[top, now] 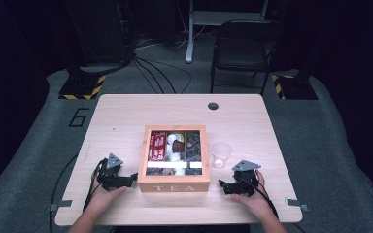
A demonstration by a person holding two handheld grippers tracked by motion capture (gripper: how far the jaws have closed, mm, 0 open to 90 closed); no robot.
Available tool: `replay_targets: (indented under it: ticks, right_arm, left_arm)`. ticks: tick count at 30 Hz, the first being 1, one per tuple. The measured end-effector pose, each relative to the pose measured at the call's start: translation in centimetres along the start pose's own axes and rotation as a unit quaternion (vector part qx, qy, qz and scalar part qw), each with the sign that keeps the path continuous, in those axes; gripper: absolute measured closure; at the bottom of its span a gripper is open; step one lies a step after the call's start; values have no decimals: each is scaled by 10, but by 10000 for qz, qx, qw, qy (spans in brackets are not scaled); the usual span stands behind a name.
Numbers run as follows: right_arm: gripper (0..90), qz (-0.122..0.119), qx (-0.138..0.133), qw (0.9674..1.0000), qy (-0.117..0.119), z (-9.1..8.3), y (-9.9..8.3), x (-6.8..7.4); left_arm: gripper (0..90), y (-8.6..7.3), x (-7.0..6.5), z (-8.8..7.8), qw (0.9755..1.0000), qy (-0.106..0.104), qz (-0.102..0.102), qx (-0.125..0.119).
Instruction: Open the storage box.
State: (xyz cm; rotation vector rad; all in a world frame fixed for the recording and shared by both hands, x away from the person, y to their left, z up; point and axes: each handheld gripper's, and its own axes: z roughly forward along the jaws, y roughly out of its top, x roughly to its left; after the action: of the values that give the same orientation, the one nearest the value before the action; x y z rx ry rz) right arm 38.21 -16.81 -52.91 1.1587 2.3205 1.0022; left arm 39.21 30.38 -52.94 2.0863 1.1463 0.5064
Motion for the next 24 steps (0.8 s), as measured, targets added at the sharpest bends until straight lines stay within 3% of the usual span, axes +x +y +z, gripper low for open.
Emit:
replay_targets:
  ticks: [19, 24]
  right_arm:
    - [95, 19, -17, 10000, -23, -1, -1, 1]
    - [133, 44, -20, 10000, 36, -2, -2, 2]
  left_arm:
    - [118, 0, 1, 1, 10000, -20, 37, -51]
    - [122, 1, 2, 1, 10000, -7, 83, -15]
